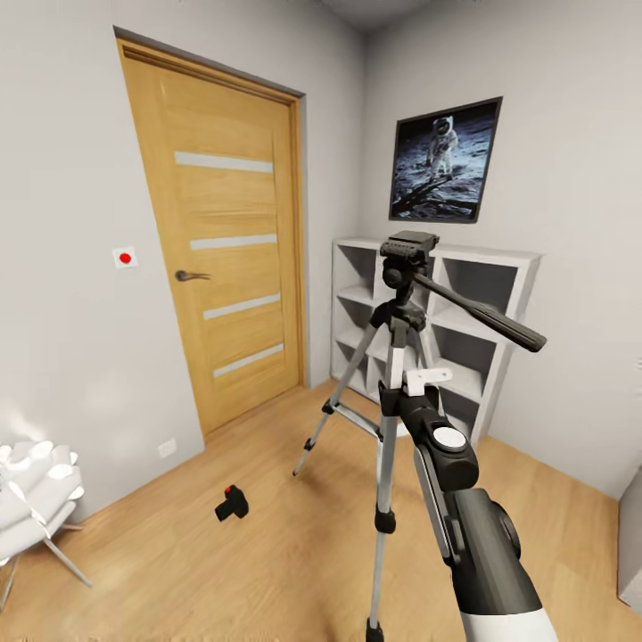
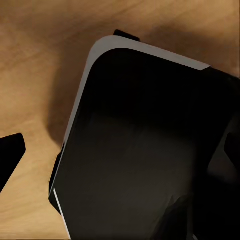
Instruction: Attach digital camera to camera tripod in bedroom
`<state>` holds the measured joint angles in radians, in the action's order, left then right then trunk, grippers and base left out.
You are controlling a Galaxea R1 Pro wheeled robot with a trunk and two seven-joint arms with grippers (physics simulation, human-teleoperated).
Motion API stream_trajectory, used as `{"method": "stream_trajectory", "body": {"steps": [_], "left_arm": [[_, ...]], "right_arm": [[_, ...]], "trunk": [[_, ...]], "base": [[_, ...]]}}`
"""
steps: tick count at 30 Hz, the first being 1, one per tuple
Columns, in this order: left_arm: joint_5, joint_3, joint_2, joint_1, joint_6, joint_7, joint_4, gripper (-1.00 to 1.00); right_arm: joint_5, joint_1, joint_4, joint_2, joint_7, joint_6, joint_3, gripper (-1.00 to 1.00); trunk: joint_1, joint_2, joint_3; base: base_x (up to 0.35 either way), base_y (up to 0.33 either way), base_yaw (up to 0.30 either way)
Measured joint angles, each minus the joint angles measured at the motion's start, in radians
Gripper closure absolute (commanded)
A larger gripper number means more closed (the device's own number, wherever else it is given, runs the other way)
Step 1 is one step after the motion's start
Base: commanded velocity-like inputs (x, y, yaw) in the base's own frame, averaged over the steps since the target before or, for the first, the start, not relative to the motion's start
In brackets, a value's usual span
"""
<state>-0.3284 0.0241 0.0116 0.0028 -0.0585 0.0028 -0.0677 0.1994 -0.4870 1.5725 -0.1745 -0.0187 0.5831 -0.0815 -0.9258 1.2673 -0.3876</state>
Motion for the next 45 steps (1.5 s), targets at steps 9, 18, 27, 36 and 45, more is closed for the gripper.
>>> {"method": "stream_trajectory", "body": {"steps": [9,18,27,36,45], "left_arm": [[0.0,0.0,0.001,0.0,0.0,0.0,0.0,-1.0],[0.0,0.0,0.0,0.0,0.0,0.0,0.0,-1.0],[0.0,0.0,0.001,0.0,0.0,0.0,0.0,-1.0],[0.0,0.0,-0.001,0.0,0.0,0.0,0.0,-1.0],[0.003,0.0,-0.001,0.0,0.0,0.0,0.0,-1.0]], "right_arm": [[0.0,0.0,0.0,0.0,0.0,-0.001,0.0,1.0],[0.001,0.0,0.0,0.0,-0.002,-0.001,0.0,1.0],[0.006,0.0,0.0,0.0,-0.002,-0.002,0.0,1.0],[0.007,0.0,0.0,0.0,-0.002,-0.001,0.0,1.0],[0.007,0.0,0.0,0.0,-0.002,-0.001,0.0,1.0]], "trunk": [[0.0,0.0,0.0],[0.0,0.0,0.0],[0.0,0.0,0.0],[0.0,0.0,0.0],[0.0,0.0,0.0]], "base": [[-0.243,-0.208,0.0],[-0.21,-0.235,0.0],[-0.168,-0.252,0.0],[-0.122,-0.269,0.0],[-0.109,-0.273,0.0]]}}
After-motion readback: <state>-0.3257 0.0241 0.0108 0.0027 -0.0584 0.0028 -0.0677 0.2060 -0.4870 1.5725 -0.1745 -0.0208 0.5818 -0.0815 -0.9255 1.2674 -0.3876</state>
